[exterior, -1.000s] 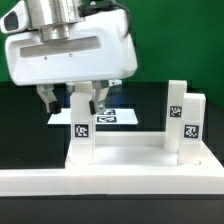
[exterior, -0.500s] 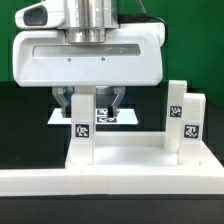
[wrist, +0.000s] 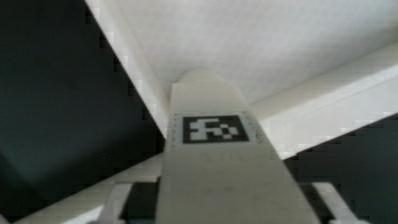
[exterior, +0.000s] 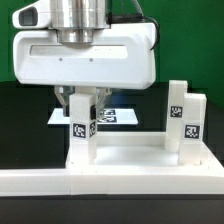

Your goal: Assemble desk

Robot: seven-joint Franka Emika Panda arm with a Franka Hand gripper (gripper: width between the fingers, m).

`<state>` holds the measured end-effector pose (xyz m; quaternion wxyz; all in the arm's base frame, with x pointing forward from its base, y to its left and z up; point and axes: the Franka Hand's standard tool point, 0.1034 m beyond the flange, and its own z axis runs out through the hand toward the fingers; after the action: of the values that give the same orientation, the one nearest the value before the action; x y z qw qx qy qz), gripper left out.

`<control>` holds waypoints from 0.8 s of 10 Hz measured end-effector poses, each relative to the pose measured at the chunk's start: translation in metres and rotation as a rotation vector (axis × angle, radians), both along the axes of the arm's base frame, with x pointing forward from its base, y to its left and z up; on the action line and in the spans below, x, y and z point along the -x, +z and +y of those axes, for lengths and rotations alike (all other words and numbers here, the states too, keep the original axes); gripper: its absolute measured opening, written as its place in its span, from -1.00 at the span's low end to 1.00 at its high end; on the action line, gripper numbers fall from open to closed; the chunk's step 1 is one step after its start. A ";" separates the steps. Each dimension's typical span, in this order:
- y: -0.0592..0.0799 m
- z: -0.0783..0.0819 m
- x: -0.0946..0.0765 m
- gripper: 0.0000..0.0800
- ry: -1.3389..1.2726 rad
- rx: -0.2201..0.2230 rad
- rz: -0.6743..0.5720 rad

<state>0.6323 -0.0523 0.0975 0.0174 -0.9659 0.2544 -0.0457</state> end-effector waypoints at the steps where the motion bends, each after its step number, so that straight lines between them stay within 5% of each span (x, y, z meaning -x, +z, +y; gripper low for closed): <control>1: 0.000 -0.001 0.000 -0.27 -0.089 -0.009 0.001; 4: 0.000 -0.003 0.002 -0.27 -0.605 -0.090 0.013; 7: -0.001 -0.004 0.003 -0.27 -1.044 -0.217 0.052; 8: -0.001 -0.001 0.003 -0.27 -1.109 -0.222 0.059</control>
Offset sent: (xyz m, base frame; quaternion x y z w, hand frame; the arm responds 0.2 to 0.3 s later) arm -0.0038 -0.0025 -0.0010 -0.0002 -0.0362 0.3888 0.9206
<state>0.6294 -0.0535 0.0967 0.0853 -0.6807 0.7276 0.0058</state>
